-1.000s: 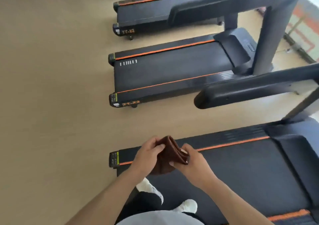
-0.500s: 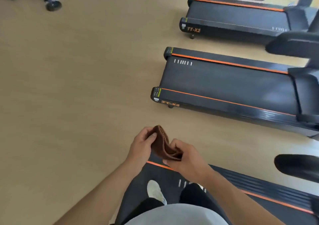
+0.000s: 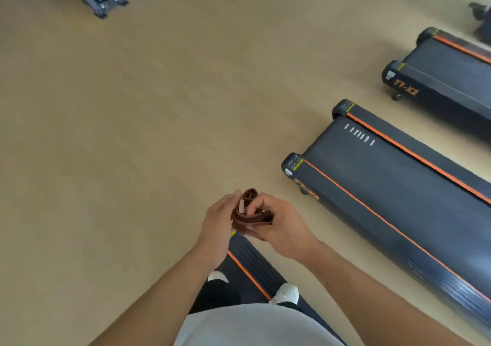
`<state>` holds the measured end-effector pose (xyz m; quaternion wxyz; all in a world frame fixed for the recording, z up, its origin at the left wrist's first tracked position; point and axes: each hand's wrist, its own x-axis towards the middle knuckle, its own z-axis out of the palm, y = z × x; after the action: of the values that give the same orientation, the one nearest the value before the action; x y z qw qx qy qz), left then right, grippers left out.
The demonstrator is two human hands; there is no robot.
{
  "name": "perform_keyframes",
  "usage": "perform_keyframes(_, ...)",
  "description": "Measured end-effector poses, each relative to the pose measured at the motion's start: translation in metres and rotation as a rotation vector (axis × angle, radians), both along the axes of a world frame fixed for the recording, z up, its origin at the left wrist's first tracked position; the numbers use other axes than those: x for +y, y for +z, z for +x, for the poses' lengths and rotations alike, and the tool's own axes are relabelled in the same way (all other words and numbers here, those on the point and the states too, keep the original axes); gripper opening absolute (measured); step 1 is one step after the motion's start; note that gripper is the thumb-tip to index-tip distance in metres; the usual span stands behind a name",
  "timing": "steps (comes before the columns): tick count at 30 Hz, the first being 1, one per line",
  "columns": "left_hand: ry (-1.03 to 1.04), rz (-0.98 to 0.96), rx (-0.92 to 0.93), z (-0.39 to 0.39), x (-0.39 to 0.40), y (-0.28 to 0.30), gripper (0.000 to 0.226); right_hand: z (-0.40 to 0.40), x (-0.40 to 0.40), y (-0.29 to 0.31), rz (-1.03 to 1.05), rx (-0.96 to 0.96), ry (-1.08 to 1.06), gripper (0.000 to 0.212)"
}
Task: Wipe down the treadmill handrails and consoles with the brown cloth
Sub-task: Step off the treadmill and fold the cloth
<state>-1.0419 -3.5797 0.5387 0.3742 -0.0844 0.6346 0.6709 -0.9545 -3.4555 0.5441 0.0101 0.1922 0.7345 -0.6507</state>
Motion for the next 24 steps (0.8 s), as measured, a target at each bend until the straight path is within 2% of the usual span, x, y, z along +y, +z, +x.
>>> perform_keyframes(2, 0.004, 0.014, -0.07, -0.012, -0.001, -0.002, 0.043, -0.025, 0.007, 0.002, -0.011, -0.02, 0.019, 0.044)
perform_keyframes(4, 0.0, 0.048, -0.059, -0.029, -0.004, -0.002, 0.047, -0.054, 0.009, 0.0, 0.029, -0.027, 0.034, 0.039)
perform_keyframes(8, -0.12, 0.067, 0.073, -0.084, -0.011, -0.007, 0.045, -0.121, 0.013, -0.003, 0.397, 0.046, 0.115, 0.041)
perform_keyframes(10, -0.195, 0.056, 0.129, -0.116, -0.014, -0.013, 0.052, -0.154, 0.018, -0.007, 0.457, 0.091, 0.15, 0.04)
perform_keyframes(12, -0.263, 0.051, 0.148, -0.149, -0.012, -0.022, 0.061, -0.185, 0.026, -0.017, 0.502, 0.042, 0.176, 0.052)
perform_keyframes(14, -0.311, 0.049, 0.161, -0.178, -0.006, -0.038, 0.06, -0.212, 0.041, -0.031, 0.486, -0.088, 0.183, 0.059)
perform_keyframes(17, -0.311, 0.002, 0.143, -0.212, 0.012, -0.07, 0.063, -0.248, 0.066, -0.052, 0.485, -0.173, 0.169, 0.029)
perform_keyframes(21, -0.318, -0.028, 0.205, -0.253, 0.063, -0.108, 0.065, -0.285, 0.106, -0.076, 0.535, -0.102, 0.096, 0.034)
perform_keyframes(24, -0.44, -0.111, 0.264, -0.292, 0.131, -0.145, 0.047, -0.31, 0.159, -0.092, 0.441, -0.025, -0.028, 0.046)
